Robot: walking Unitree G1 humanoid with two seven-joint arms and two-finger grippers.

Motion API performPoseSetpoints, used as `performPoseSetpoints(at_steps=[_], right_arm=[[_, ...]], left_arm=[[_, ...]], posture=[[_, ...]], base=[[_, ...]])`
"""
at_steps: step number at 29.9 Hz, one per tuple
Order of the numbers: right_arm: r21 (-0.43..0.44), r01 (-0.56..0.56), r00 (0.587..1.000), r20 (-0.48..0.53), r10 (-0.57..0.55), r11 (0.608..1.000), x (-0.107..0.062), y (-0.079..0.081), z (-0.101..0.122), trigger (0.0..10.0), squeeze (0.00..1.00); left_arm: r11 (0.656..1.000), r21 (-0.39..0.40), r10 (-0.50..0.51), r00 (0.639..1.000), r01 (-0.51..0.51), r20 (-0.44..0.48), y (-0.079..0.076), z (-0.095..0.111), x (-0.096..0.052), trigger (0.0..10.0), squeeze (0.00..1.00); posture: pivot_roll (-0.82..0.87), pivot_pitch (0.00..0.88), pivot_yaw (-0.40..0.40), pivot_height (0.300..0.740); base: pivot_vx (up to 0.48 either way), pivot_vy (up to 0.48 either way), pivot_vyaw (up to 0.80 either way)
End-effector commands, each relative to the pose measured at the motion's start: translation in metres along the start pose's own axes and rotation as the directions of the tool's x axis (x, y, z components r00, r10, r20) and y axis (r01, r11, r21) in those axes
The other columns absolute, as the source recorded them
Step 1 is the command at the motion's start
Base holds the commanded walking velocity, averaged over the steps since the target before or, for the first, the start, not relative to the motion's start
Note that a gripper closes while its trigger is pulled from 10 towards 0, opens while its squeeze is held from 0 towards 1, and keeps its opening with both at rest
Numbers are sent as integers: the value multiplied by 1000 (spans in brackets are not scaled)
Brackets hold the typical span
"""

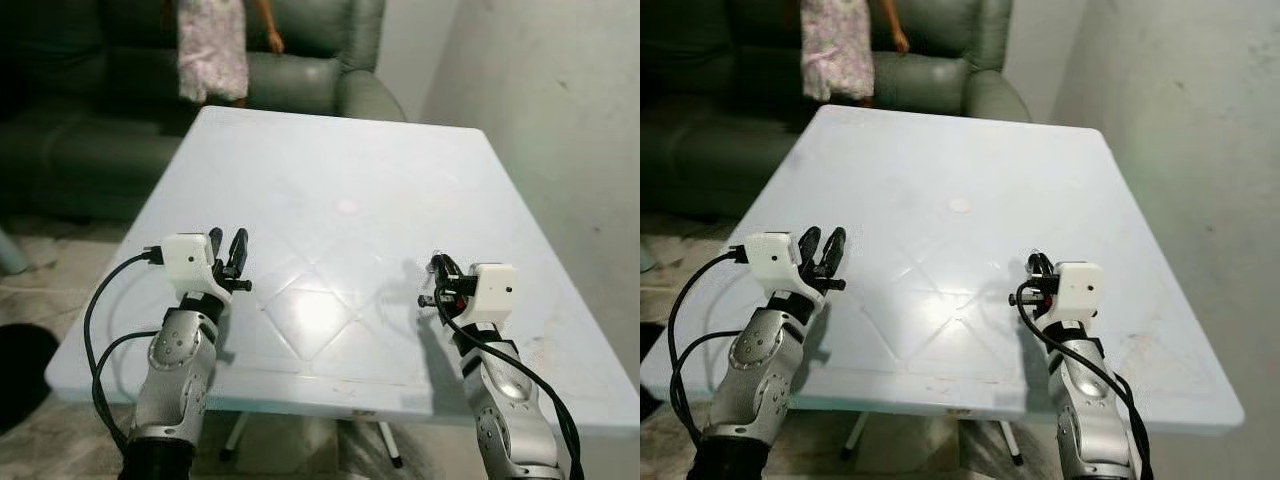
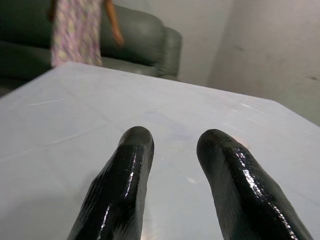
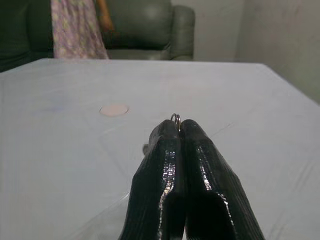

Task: Hang keys on a hook

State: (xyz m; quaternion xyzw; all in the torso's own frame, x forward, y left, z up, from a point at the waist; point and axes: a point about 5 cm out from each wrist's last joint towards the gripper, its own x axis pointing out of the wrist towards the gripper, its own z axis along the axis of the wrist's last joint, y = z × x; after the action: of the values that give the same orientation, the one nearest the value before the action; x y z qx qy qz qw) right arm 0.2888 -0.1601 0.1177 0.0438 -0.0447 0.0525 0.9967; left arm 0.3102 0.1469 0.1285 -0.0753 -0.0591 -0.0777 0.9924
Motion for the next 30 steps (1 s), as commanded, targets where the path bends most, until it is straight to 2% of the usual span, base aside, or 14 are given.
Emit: performPoseSetpoints(at_steps=[1, 11, 14, 19, 20, 22, 25, 27, 30], right_arm=[[-12, 3, 1000, 1, -3, 1000, 2, 1, 1, 10000, 0], [-34, 3, 1000, 4, -3, 999, 5, 2, 2, 10000, 0], [-40, -2, 1000, 3, 2, 999, 6, 3, 1, 10000, 0], [-44, -6, 1000, 2, 6, 999, 6, 4, 1, 10000, 0], [-50, -11, 1000, -3, 11, 999, 6, 4, 1, 10000, 0], [-57, -15, 1000, -4, 15, 998, 6, 5, 0, 10000, 0], [-61, -20, 1000, -5, 20, 998, 5, 6, 0, 10000, 0], [-69, -27, 1000, -7, 27, 997, 5, 6, 0, 10000, 0], [-77, -32, 999, -12, 31, 997, 4, 7, -1, 10000, 0]], left_arm=[[1000, 0, -3, 1000, 3, -11, 0, -1, 3, 10000, 0], [1000, -19, -2, 1000, 1, -22, -2, -3, 7, 10000, 0], [999, -45, -7, 1000, 6, -28, -3, -4, 10, 10000, 0], [999, -31, 40, 999, -41, -19, 1, -3, 11, 10000, 0], [999, 0, 51, 999, -51, -19, 2, -4, 11, 10000, 0], [998, 8, 65, 998, -64, -24, 3, -5, 11, 10000, 0], [996, -52, 67, 997, -69, -35, 3, -7, 11, 10000, 0], [996, -36, 75, 996, -76, -39, 4, -7, 11, 10000, 0], [995, -75, 60, 995, -66, -73, 3, -11, 10, 10000, 0]], posture=[[104, 0, -49, 736], [100, 0, -49, 736], [100, 0, -53, 736], [100, 0, -54, 736], [99, 0, -56, 736], [99, 0, -58, 736], [98, 0, -60, 736], [99, 0, -63, 736], [99, 0, -64, 736]], base=[[0, 0, -781], [0, 0, -781], [0, 389, -781], [0, 476, -781], [0, 0, -781], [0, 0, -781], [0, 0, -781], [0, 0, -781], [0, 0, -781]])
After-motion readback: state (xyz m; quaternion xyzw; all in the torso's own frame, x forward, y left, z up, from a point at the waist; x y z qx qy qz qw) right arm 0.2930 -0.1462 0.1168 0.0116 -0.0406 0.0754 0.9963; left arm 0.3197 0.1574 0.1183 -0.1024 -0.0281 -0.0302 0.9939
